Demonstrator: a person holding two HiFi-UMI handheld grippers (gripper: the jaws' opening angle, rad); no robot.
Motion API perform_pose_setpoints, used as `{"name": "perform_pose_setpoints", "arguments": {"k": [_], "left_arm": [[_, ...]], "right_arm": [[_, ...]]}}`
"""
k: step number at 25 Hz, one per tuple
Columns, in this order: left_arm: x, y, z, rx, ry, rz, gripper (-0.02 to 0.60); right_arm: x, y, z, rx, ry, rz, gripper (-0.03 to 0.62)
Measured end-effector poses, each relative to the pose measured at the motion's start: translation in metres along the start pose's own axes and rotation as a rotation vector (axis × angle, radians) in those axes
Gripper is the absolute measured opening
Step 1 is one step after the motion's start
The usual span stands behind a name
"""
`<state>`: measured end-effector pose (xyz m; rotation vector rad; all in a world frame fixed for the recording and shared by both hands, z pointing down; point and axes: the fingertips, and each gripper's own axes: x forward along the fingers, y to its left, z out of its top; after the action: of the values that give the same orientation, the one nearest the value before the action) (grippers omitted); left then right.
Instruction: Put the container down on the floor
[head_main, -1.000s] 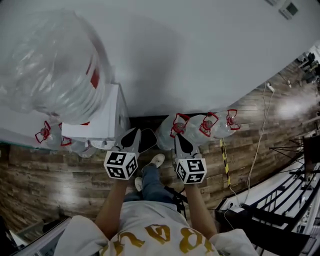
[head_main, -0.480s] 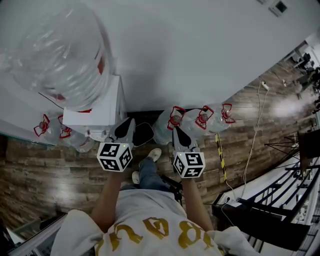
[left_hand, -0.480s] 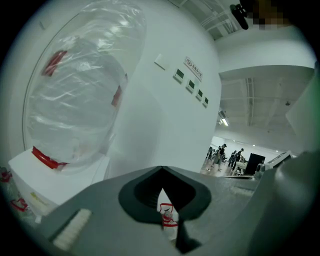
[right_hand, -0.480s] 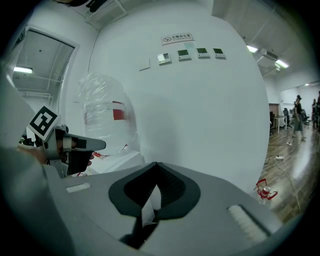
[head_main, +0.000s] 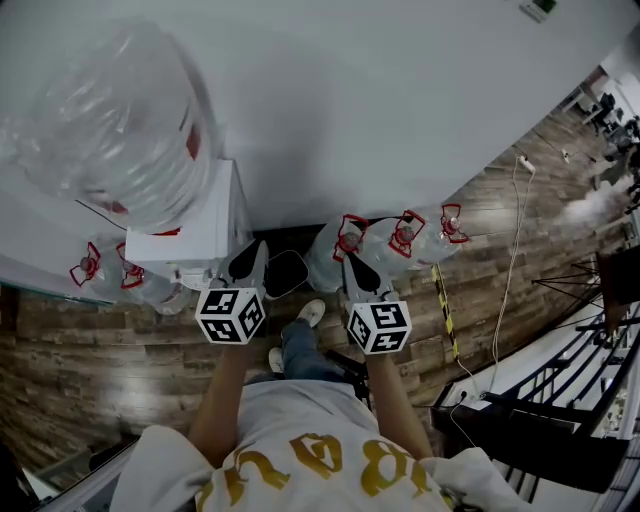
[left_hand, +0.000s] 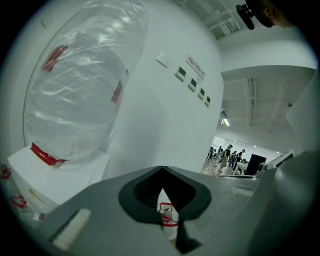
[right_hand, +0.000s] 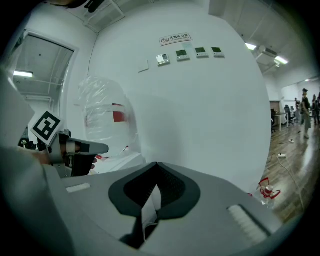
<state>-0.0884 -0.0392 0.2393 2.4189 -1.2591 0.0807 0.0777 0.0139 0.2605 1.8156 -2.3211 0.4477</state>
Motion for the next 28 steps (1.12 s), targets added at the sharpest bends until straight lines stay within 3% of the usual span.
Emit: {"name": "perform_pose_setpoints", "arguments": {"k": [6,14,28], "left_arm": [[0.006,-0.006,-0.002,-0.003,0.006,-0.010,0.000],[0.007,-0.013,-0.007,0.009,0.015,-0.017,0.000],[0.009,-0.012,-0.006,-0.036,0.004,-0.023,0.000]], "right_arm": [[0.000,0.001,0.001,-0.026,0.005,0.028,0.029],[-0.005,-0.007,-0.009,-0.052,0.041,-0.005,0.029],[-0.002,0.001,-0.020,-0.085,0.078,0.013,0.029]]}}
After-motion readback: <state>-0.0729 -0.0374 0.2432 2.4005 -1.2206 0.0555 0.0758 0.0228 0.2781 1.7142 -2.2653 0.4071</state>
